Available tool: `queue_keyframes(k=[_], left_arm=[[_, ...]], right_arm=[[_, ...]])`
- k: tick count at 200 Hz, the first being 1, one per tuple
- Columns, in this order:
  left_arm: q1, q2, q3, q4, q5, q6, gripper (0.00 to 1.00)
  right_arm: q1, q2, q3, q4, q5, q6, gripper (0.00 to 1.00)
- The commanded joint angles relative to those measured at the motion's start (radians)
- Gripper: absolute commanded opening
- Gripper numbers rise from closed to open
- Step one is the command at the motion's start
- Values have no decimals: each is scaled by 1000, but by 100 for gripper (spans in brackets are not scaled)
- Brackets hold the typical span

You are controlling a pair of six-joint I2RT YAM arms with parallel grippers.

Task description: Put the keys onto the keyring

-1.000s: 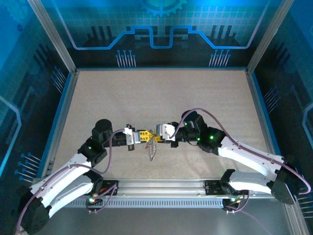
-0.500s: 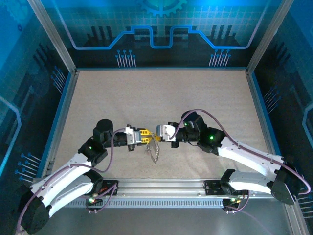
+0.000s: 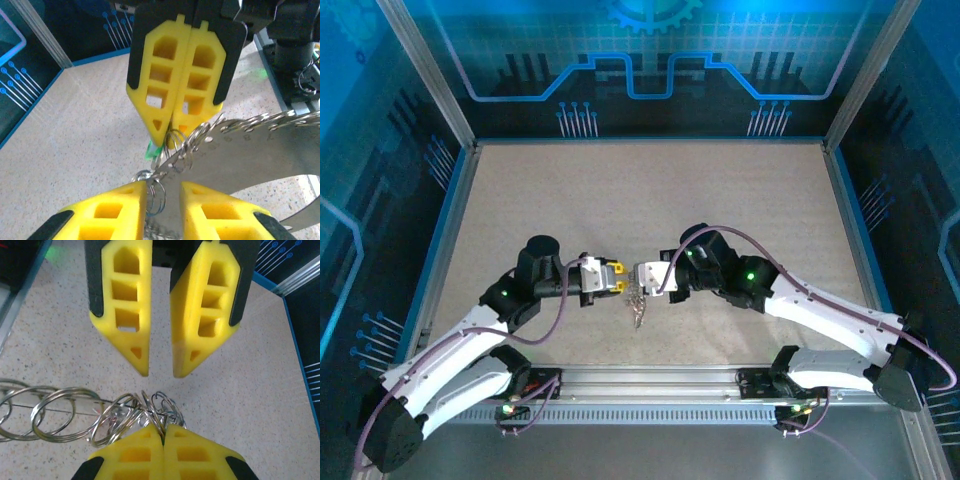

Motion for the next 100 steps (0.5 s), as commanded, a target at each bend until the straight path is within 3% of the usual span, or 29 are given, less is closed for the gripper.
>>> queue_keyframes(k=[1,25,47,100], left_arm=[[37,-18,21,-15,7,-4,30],[68,-33,25,-4,19,-35,33],[80,-22,32,59,19,-154,34],[77,119,63,137,188,-274,33]], right_arm=[[13,-7,41,-41,36,-49,0],[12,-9,35,-33,43,-46,0],[9,-1,41,-32,42,-47,0],[12,62,78,-6,61,21,0]])
